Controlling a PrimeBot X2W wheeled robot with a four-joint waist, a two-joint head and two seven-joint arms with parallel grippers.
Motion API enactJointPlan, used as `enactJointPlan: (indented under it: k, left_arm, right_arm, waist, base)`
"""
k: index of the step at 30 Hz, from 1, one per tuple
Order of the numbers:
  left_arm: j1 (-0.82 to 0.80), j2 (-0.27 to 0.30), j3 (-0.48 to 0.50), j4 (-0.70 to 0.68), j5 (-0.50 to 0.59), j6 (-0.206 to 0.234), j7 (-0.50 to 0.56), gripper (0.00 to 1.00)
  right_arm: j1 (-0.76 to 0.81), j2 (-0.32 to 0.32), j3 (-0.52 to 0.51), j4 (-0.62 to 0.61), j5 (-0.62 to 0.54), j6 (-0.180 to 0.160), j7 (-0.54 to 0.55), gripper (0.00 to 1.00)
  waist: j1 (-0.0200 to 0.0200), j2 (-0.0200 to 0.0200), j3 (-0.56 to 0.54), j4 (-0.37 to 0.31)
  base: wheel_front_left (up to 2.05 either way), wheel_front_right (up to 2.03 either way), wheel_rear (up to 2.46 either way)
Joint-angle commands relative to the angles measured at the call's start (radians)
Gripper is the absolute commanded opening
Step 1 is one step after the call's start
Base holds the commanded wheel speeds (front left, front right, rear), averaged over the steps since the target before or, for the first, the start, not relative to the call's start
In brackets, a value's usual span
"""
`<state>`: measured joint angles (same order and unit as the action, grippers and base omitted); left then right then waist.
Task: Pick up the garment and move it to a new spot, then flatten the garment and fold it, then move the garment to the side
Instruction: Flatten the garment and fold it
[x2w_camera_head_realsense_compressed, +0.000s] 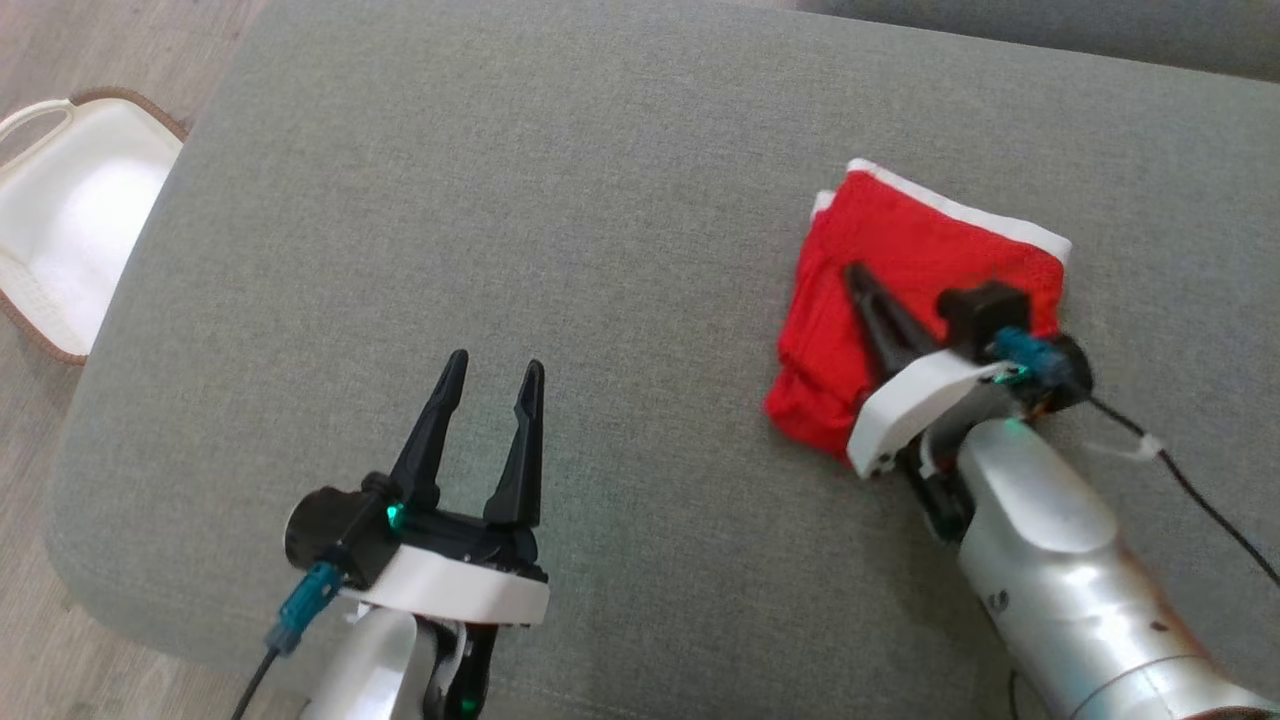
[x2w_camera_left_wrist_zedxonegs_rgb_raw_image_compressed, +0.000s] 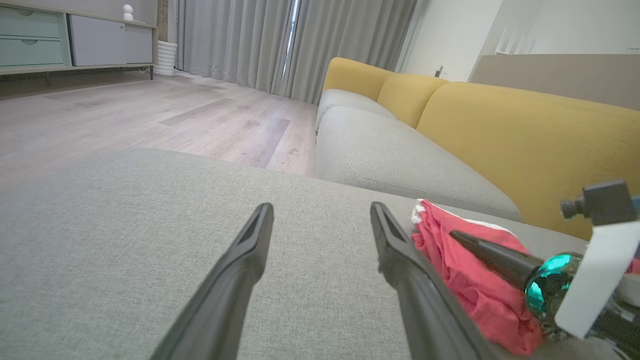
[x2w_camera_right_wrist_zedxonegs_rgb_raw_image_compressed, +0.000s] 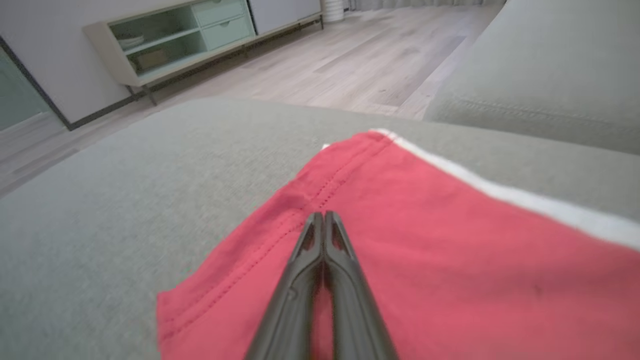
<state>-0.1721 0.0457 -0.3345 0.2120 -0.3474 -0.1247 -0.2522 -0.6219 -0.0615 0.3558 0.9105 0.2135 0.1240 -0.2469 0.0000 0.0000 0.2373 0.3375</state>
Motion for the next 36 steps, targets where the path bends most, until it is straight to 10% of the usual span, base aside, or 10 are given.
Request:
enactJointPlan:
  k: [1,13,33,34,36]
  left_arm:
    - [-0.035,0.004,0.022,-0.029,-0.011,-0.005,-0.010,1.00]
    - [-0.026,0.004,0.050,-0.024,-0.006,0.000,-0.010,1.00]
    - [0.039,0.004,0.106,-0.058,0.024,0.006,-0.010,1.00]
    - [0.043,0.004,0.106,-0.057,0.025,0.006,-0.010,1.00]
    - [0.051,0.004,0.106,-0.056,0.027,0.005,-0.010,1.00]
  right_arm:
    - [-0.013,0.011,0.057,0.000,0.023,0.007,0.008,0.00]
    - [-0.033,0.011,0.114,0.024,0.127,0.007,-0.005,0.00]
    - [0.325,0.011,-0.284,-0.446,-0.063,0.007,-0.015,0.03]
    - [0.344,0.011,-0.288,-0.464,-0.062,0.007,-0.015,0.97]
    - [0.381,0.011,-0.289,-0.495,-0.060,0.007,-0.015,1.00]
  waist:
    - [0.0000,0.0000,0.000,-0.002]
    - [0.0000,0.0000,-0.043,-0.061]
    - [0.0000,0.0000,-0.163,-0.241]
    - [0.0000,0.0000,-0.166,-0.246]
    - [0.0000,0.0000,-0.172,-0.254]
  base:
    - [0.00,0.00,0.00]
    - [0.00,0.00,0.00]
    - [0.00,0.00,0.00]
    - [0.00,0.00,0.00]
    - [0.00,0.00,0.00]
